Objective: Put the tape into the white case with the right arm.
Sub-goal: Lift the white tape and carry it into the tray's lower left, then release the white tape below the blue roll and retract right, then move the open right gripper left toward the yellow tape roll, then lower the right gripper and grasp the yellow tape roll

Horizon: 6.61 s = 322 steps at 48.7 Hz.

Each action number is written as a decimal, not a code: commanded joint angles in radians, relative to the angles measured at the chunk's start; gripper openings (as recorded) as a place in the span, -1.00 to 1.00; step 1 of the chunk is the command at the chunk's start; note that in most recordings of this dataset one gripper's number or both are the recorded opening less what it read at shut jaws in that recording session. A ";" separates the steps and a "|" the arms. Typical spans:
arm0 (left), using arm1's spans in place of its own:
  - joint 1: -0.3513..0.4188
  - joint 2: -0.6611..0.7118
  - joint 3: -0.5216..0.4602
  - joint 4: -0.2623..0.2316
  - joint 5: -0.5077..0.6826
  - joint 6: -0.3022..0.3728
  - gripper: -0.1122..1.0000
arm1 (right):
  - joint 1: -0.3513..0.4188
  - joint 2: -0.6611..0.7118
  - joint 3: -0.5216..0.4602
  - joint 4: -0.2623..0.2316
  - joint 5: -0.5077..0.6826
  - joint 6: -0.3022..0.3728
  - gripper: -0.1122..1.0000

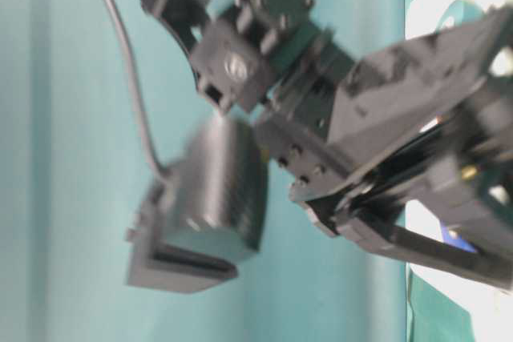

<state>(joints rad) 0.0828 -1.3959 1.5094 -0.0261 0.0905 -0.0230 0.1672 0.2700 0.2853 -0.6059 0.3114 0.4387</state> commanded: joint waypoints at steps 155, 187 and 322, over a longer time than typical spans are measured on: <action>0.003 0.006 -0.012 -0.002 -0.009 0.000 -0.78 | -0.273 -1.207 1.094 0.000 -0.193 0.290 0.05; 0.003 0.008 -0.011 -0.002 -0.009 0.000 -0.79 | -0.040 -1.190 1.164 -0.018 -0.367 0.282 0.05; 0.003 0.006 -0.011 -0.002 -0.009 0.000 -0.79 | -0.023 -0.436 0.821 -0.094 -0.348 0.273 -0.03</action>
<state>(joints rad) 0.0828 -1.3975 1.5094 -0.0261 0.0905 -0.0230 0.1427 -0.1611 1.1275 -0.6980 -0.0506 0.7102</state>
